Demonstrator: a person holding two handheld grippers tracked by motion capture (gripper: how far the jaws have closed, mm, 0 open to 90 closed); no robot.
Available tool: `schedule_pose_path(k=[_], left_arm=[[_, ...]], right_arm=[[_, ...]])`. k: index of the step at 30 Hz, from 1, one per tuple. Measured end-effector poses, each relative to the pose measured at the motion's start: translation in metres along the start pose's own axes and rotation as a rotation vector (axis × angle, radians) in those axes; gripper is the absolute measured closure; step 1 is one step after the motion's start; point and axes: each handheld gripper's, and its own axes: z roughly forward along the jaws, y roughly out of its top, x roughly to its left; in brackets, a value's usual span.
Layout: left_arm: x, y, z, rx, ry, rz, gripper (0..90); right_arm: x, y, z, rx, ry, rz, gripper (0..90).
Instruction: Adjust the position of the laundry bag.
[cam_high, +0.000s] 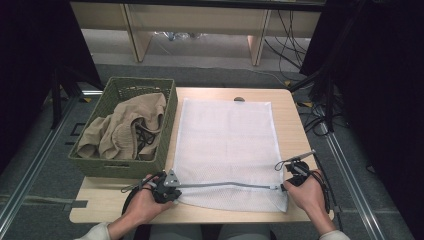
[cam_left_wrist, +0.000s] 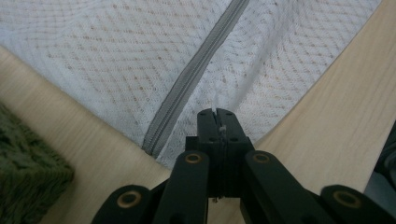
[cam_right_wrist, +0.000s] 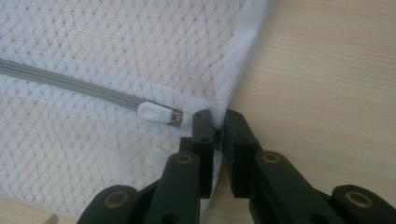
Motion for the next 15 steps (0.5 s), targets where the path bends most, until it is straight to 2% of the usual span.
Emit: schedule_pose_path(k=[3,5,6,7,8,9,10,11,12,13,14,15], left_arm=[[0.0031,-0.0033,-0.0015,0.004,0.012,-0.014,89.5],[0.0048,-0.0039,-0.0038,0.025,-0.005,-0.018,89.4],[0.0044,-0.0046,-0.0034,0.014,0.001,-0.017,89.3],[0.0046,-0.0045,-0.0034,0.014,0.007,-0.004,89.1],[0.0036,-0.0048,-0.0021,0.008,0.007,-0.012,88.3],[0.0027,-0.0044,-0.0028,0.015,0.006,-0.011,88.3],[0.003,-0.0042,-0.0029,0.013,0.009,-0.001,87.1],[0.0026,-0.0045,-0.0026,0.012,0.01,-0.012,85.2],[0.0028,-0.0044,-0.0036,0.008,0.012,-0.002,80.3],[0.0024,-0.0046,-0.0037,-0.01,0.007,-0.016,74.8],[0.0021,-0.0042,-0.0054,-0.027,0.011,-0.023,74.8],[0.0023,-0.0037,-0.0071,-0.044,0.01,-0.021,69.3]], right_arm=[[0.0059,0.0017,0.0005,0.003,0.011,-0.008,84.7],[0.0081,0.0025,0.0021,-0.01,0.008,-0.027,84.7],[0.0092,0.0027,0.0011,0.005,0.01,-0.019,84.6],[0.009,0.003,0.0017,-0.002,0.008,-0.03,84.7],[0.01,0.0028,0.0006,0.007,0.015,-0.002,84.5],[0.01,0.0028,0.0006,0.007,0.015,-0.002,84.5],[0.0053,0.0033,0.0021,-0.017,0.015,-0.054,84.3],[0.0052,0.003,0.0024,-0.013,0.015,-0.036,83.9],[0.0023,0.0026,0.0038,-0.04,0.018,-0.07,82.2],[0.0023,0.0026,0.0038,-0.04,0.018,-0.07,82.2],[0.0061,0.0017,0.0008,-0.011,0.015,-0.012,81.1],[0.0075,0.0007,-0.0013,-0.011,0.011,0.003,80.4]])
